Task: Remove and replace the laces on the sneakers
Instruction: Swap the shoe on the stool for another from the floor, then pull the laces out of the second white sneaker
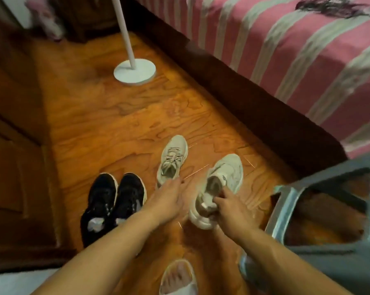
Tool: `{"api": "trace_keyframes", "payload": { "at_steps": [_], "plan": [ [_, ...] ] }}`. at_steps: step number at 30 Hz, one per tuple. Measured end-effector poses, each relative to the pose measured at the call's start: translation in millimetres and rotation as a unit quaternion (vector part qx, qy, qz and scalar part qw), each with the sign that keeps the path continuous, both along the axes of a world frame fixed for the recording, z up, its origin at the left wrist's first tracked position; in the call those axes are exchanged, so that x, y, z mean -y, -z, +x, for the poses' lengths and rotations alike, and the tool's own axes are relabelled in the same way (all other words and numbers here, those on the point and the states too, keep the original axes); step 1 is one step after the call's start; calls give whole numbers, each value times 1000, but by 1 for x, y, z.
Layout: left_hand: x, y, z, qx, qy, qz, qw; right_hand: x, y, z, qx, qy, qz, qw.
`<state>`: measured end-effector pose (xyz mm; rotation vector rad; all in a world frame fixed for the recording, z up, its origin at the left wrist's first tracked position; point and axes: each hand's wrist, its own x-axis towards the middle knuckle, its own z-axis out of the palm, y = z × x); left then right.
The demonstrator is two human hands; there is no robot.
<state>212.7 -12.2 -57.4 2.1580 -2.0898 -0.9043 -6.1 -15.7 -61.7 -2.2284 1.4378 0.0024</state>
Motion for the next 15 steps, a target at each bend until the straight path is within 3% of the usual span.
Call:
{"api": "trace_keyframes", "payload": {
  "at_steps": [3,7,15],
  "plan": [
    [36,67,37,109,-60,44,991,18,50,-2,10,23,10,1000],
    [56,95,52,49,-138,65,987,26,90,5,-71,-64,-1,995],
    [-1,-47,92,89,-189,-133,969,0,105,102,-73,-108,100,986]
  ]
}}
